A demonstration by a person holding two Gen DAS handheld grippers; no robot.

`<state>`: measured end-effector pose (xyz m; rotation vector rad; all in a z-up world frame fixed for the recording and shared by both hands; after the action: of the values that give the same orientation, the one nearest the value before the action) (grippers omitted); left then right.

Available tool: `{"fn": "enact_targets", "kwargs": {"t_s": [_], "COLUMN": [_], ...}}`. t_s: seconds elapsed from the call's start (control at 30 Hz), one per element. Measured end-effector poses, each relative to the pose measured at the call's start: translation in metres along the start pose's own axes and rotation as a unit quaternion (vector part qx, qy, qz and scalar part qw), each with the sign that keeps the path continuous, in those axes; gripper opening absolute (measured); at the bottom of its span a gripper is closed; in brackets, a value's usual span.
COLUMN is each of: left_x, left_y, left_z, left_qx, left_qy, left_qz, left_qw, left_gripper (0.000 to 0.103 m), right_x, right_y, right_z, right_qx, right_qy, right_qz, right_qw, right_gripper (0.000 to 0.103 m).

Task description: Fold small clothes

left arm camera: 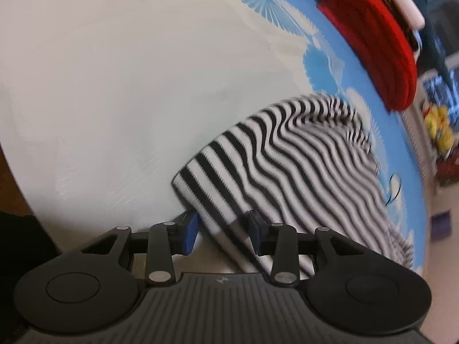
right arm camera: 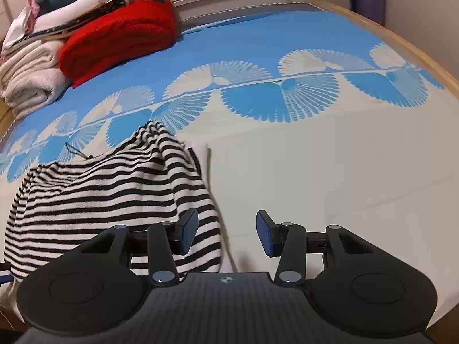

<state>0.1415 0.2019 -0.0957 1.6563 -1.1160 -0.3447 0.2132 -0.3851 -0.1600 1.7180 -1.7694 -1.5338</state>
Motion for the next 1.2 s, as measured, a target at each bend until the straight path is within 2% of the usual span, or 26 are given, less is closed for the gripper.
{"fn": "enact_targets", "kwargs": {"t_s": [0.1, 0.17, 0.23, 0.27, 0.33, 0.4, 0.47, 0.53, 0.6, 0.63, 0.7, 0.77, 0.8, 0.83, 0.87, 0.9, 0.93, 0.97, 1.0, 1.07, 1.13, 1.2], "left_x": [-0.006, -0.006, -0.001, 0.003, 0.025, 0.060, 0.101, 0.154, 0.218, 0.256, 0.315, 0.358, 0.376, 0.390, 0.399, 0.404, 0.407, 0.406, 0.402, 0.395, 0.386, 0.372], "left_y": [-0.003, -0.005, -0.005, -0.003, 0.006, 0.014, 0.023, 0.038, 0.053, 0.061, 0.068, 0.063, 0.057, 0.048, 0.039, 0.027, 0.012, -0.002, -0.010, -0.001, 0.017, 0.037], "left_z": [0.000, 0.000, -0.002, -0.004, -0.008, -0.012, -0.010, -0.003, 0.017, 0.037, 0.081, 0.133, 0.163, 0.196, 0.222, 0.248, 0.270, 0.285, 0.295, 0.293, 0.269, 0.236], "left_qx": [0.012, 0.018, 0.020, 0.023, 0.031, 0.036, 0.047, 0.081, 0.127, 0.153, 0.176, 0.169, 0.165, 0.159, 0.147, 0.117, 0.065, 0.009, -0.026, -0.017, -0.012, 0.000], "left_qy": [0.042, 0.043, 0.030, 0.020, -0.034, -0.111, -0.182, -0.245, -0.329, -0.376, -0.450, -0.505, -0.537, -0.571, -0.595, -0.617, -0.632, -0.636, -0.636, -0.633, -0.611, -0.597], "left_qz": [0.020, 0.022, 0.006, -0.003, -0.045, -0.100, -0.147, -0.152, -0.139, -0.119, -0.069, -0.023, -0.006, 0.016, 0.040, 0.067, 0.092, 0.110, 0.122, 0.141, 0.173, 0.174], "left_qw": [0.9989, 0.9987, 0.9993, 0.9995, 0.9979, 0.9881, 0.9712, 0.9540, 0.9254, 0.9062, 0.8729, 0.8461, 0.8276, 0.8050, 0.7889, 0.7754, 0.7670, 0.7640, 0.7620, 0.7606, 0.7720, 0.7828], "left_gripper": [0.042, 0.040, 0.017, 0.013, 0.010, 0.009, 0.008, 0.008, 0.008, 0.008, 0.007, 0.007, 0.007, 0.007, 0.007, 0.008, 0.013, 0.014, 0.014, 0.014, 0.015, 0.015], "right_x": [0.008, 0.012, 0.014, 0.015, 0.017, 0.020, 0.023, 0.027, 0.032, 0.035, 0.041, 0.050, 0.054, 0.060, 0.063, 0.068, 0.073, 0.077, 0.080, 0.086, 0.090, 0.091], "right_y": [0.003, 0.003, 0.004, 0.005, 0.006, 0.008, 0.012, 0.017, 0.020, 0.022, 0.026, 0.028, 0.030, 0.031, 0.032, 0.033, 0.035, 0.036, 0.037, 0.040, 0.042, 0.044], "right_z": [-0.001, -0.001, -0.001, -0.001, -0.002, -0.005, -0.007, -0.010, -0.013, -0.014, -0.015, -0.018, -0.018, -0.019, -0.020, -0.021, -0.021, -0.022, -0.021, -0.021, -0.021, -0.021], "right_qx": [0.003, 0.002, 0.004, 0.005, 0.008, 0.014, 0.023, 0.031, 0.038, 0.044, 0.052, 0.059, 0.062, 0.065, 0.068, 0.070, 0.073, 0.075, 0.077, 0.080, 0.083, 0.085], "right_qy": [-0.017, -0.023, -0.022, -0.020, -0.018, -0.016, -0.016, -0.019, -0.018, -0.017, -0.017, -0.022, -0.025, -0.029, -0.032, -0.036, -0.042, -0.047, -0.051, -0.059, -0.065, -0.068], "right_qz": [0.000, 0.001, 0.003, 0.004, 0.007, 0.009, 0.013, 0.020, 0.026, 0.030, 0.039, 0.046, 0.048, 0.052, 0.056, 0.059, 0.062, 0.064, 0.066, 0.067, 0.062, 0.052], "right_qw": [1.000, 1.000, 1.000, 1.000, 1.000, 1.000, 1.000, 0.999, 0.999, 0.998, 0.998, 0.997, 0.997, 0.996, 0.996, 0.995, 0.995, 0.994, 0.994, 0.993, 0.993, 0.993], "right_gripper": [0.047, 0.047, 0.047, 0.047, 0.047, 0.047, 0.047, 0.047, 0.047, 0.047, 0.047, 0.047, 0.047, 0.047, 0.047, 0.046, 0.046, 0.046, 0.046, 0.046, 0.046, 0.046]}}
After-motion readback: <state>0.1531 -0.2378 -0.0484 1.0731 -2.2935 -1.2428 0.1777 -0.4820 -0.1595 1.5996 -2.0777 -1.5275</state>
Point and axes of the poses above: each gripper's, at about its wrist camera, not at the fingertips, and y roughly against the way its jaws point, x to its right, z to its underside, the point moved 4 cm from there along -y, roughly the way its jaws point, and after that the axes turned 11 degrees about -y, right-handed, at the moved point
